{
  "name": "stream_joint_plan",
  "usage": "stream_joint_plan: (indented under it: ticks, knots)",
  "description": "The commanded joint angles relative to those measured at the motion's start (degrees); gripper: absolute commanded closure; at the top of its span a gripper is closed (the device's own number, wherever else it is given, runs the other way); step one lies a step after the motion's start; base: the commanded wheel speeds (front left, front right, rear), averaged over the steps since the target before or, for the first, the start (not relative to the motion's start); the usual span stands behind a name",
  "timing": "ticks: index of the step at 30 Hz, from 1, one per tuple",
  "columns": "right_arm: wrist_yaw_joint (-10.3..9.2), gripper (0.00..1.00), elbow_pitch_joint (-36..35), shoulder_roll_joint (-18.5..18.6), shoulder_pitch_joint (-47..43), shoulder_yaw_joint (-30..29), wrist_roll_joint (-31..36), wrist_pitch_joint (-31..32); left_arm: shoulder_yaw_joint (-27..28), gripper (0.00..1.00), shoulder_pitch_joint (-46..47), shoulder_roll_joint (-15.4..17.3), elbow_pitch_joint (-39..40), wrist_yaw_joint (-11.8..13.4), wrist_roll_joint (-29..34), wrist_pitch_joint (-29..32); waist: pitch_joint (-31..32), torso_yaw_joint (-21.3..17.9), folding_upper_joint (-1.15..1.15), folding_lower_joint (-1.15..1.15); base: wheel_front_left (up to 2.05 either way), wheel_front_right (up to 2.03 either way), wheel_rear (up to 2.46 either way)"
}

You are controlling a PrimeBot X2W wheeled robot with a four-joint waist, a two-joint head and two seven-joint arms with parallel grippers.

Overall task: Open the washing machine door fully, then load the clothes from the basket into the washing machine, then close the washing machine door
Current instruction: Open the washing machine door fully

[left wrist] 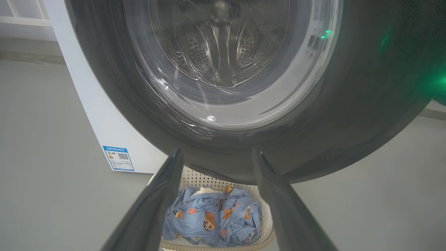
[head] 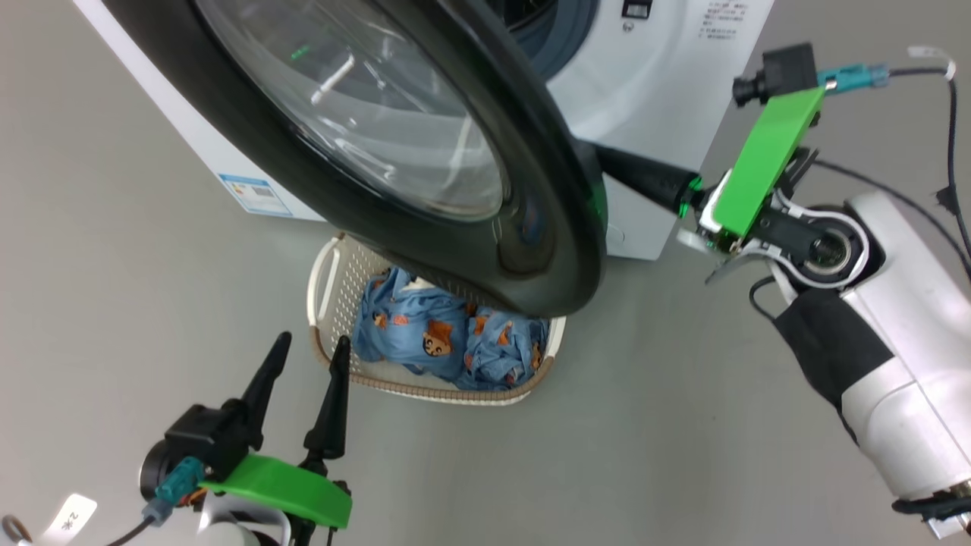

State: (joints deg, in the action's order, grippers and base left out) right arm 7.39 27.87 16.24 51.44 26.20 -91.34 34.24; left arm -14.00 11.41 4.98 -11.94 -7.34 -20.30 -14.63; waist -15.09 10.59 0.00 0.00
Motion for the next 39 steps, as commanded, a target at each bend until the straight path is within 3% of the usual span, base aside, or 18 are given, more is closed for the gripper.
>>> stream_joint_plan:
  ticks: [1, 13, 26, 39]
  knots:
    - [0.1, 1.0, -2.19, -1.31, -1.61, 0.77, 0.1, 0.56, 2.35, 0.0, -0.37, 1.06, 1.53, -0.14, 0.59, -0.37, 1.28, 0.41, 0.0, 0.0, 0.0, 0.0, 0.0]
    - [0.1, 1.0, -5.2, -2.53, -6.89, 2.39, 0.15, 2.61, 3.25, 0.0, -2.44, 0.32, 1.85, -0.14, 1.35, -0.37, 4.69, 2.05, 0.0, 0.0, 0.0, 0.0, 0.0]
    - [0.1, 1.0, -8.45, -6.23, -11.72, 5.52, 0.55, 4.55, 3.77, 0.0, -3.77, -0.21, 2.52, -0.14, 1.72, -0.37, 6.5, 3.87, 0.0, 0.0, 0.0, 0.0, 0.0]
    - [0.1, 1.0, -8.95, -7.05, -13.75, 5.64, 1.64, 3.24, 4.14, 0.0, -4.13, -0.15, 2.3, -0.14, 1.96, -0.37, 7.98, 3.21, 0.0, 0.0, 0.0, 0.0, 0.0]
